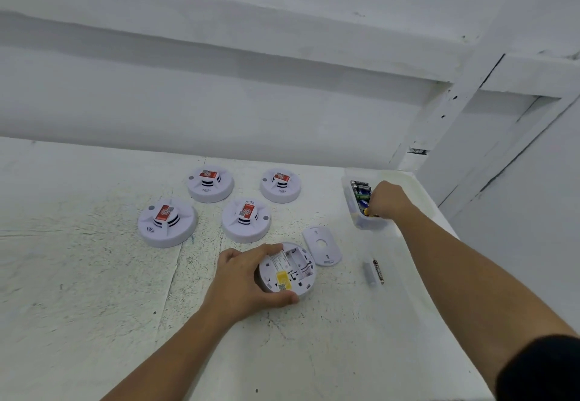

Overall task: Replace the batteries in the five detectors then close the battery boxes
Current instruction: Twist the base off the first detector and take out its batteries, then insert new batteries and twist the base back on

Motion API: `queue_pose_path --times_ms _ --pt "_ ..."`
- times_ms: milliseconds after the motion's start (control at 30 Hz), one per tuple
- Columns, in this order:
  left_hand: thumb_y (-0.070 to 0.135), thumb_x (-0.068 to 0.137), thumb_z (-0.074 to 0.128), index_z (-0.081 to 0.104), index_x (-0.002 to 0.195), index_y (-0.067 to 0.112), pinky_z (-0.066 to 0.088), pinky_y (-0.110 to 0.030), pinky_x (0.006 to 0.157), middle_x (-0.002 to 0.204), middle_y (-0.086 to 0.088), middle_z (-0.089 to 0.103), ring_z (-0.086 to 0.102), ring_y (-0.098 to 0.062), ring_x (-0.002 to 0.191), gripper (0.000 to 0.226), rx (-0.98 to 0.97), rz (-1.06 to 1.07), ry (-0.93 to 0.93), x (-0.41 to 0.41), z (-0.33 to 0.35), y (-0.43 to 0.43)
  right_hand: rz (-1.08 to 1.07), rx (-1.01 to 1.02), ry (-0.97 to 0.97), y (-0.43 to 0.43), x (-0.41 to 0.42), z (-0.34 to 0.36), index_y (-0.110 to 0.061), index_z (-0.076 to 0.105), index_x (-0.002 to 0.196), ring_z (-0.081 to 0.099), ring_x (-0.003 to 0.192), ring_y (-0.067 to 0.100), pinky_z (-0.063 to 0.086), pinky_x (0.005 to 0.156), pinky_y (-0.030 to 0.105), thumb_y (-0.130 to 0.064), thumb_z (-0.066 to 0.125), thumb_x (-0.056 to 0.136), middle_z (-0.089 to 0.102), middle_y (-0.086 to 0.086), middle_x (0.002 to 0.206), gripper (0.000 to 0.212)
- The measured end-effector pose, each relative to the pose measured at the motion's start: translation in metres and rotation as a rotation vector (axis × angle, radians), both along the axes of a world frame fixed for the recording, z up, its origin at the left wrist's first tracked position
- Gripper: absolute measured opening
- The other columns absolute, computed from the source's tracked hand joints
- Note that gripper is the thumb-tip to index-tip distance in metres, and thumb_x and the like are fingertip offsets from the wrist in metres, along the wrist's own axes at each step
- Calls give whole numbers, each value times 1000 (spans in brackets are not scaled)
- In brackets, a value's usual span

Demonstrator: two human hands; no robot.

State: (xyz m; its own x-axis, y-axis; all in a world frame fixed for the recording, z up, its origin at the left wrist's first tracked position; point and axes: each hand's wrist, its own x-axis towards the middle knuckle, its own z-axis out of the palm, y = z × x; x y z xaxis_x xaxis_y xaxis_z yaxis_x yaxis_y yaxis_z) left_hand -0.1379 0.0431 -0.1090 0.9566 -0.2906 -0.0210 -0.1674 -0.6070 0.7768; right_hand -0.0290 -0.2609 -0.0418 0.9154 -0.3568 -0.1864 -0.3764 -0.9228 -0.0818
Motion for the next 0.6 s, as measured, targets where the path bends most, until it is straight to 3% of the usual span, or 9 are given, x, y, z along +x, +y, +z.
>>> queue_pose_path --times_ms 67,267,400,467,533,600 --pt "75 39 72 46 121 55 37 -23 82 102 39 42 25 -10 104 88 13 -2 -2 1 0 0 -9 3 5 5 3 -2 -13 31 55 28 45 13 20 41 21 -4 58 77 32 1 52 36" --pt "79 38 69 46 120 55 35 -22 81 101 42 40 26 -11 102 89 25 -12 -7 2 -1 1 3 -1 -12 1 8 -13 -13 33 57 29 46 13 20 43 21 -4 56 78 34 1 55 32" --pt "82 36 64 43 119 58 32 -22 79 102 41 41 24 -10 101 89 28 -12 -5 3 -1 2 -14 113 -52 -3 6 -8 -8 49 69 51 64 22 35 53 24 -7 69 74 53 7 72 21" --pt "83 35 62 42 118 58 32 -23 78 100 41 39 23 -9 101 89 32 -8 -4 2 1 1 -96 269 -151 -6 3 -2 -6 54 75 57 74 27 45 64 30 -6 76 73 59 13 80 22" --pt "83 34 62 41 114 60 32 -24 79 99 41 39 23 -9 101 86 22 -4 -1 1 2 1 -253 620 -278 -8 -4 7 -7 52 74 63 66 29 56 69 37 0 73 77 63 21 83 22" --pt "83 34 63 40 112 62 31 -23 78 99 40 41 24 -10 102 84 9 -3 2 1 1 0 -342 981 -396 -5 -14 20 -8 48 76 66 54 25 60 59 35 6 66 82 62 23 83 23"
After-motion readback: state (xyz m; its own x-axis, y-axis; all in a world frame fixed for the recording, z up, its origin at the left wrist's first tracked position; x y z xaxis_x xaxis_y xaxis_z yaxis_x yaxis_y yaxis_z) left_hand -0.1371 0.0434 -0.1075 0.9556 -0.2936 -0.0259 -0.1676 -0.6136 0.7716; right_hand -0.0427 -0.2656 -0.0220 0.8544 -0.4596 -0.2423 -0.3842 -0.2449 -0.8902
